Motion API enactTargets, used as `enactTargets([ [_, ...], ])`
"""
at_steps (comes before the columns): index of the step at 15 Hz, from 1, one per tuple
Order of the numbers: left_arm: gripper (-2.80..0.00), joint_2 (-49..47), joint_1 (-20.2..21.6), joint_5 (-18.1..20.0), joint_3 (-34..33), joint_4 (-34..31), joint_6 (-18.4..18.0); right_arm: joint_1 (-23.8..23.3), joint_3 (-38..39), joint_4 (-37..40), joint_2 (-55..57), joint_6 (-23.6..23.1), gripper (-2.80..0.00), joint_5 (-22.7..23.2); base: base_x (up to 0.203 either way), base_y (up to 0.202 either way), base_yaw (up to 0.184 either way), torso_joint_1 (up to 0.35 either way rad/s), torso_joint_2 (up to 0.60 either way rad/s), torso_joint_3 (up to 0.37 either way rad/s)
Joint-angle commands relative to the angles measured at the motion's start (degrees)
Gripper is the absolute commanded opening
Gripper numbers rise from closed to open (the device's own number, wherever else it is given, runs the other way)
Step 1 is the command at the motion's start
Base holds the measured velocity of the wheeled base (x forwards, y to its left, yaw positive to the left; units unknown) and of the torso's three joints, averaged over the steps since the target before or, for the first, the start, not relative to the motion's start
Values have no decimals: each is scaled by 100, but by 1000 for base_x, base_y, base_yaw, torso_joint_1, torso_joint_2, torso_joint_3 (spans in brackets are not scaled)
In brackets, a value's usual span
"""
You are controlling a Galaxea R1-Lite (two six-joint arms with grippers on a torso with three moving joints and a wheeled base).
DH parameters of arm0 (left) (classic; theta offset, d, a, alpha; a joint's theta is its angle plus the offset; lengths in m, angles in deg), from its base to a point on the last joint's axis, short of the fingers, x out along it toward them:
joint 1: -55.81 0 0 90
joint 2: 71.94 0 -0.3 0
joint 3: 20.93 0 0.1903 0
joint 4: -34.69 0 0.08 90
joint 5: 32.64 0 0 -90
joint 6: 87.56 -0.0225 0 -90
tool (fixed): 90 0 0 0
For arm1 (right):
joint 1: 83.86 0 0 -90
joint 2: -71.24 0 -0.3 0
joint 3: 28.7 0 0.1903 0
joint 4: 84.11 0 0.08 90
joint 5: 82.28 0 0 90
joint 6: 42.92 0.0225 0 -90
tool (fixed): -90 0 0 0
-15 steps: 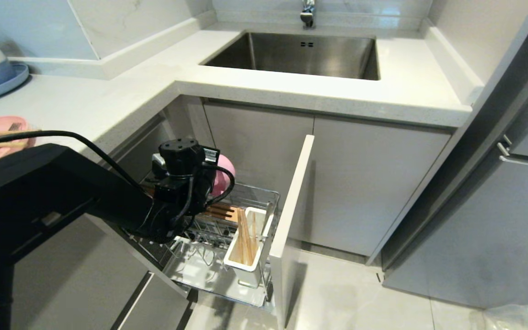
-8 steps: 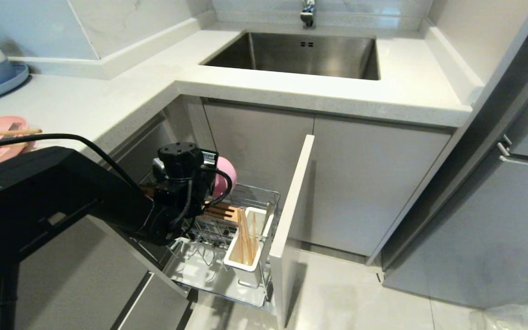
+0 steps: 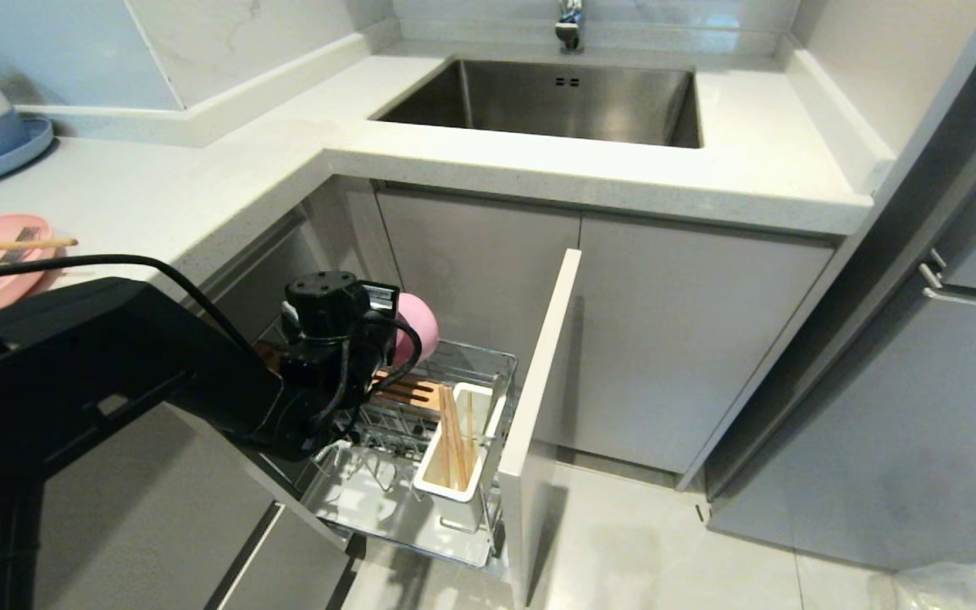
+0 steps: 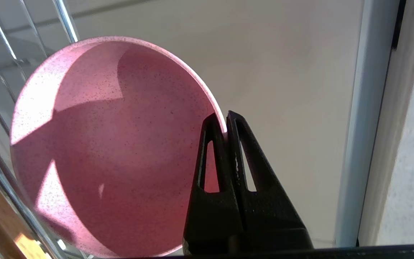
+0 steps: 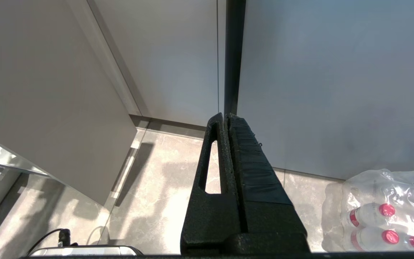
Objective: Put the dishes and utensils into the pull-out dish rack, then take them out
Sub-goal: Pick up the bowl and place it in the cupboard
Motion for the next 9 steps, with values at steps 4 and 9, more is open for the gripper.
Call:
enactTargets([
  [4, -280, -78, 27, 88, -120, 392, 53, 1, 9, -1, 0, 1, -280, 0, 0, 0, 0, 0, 0, 0],
  [9, -280, -175, 133, 255, -111, 436, 167, 1, 9, -1, 0, 1, -280, 0, 0, 0, 0, 0, 0, 0],
])
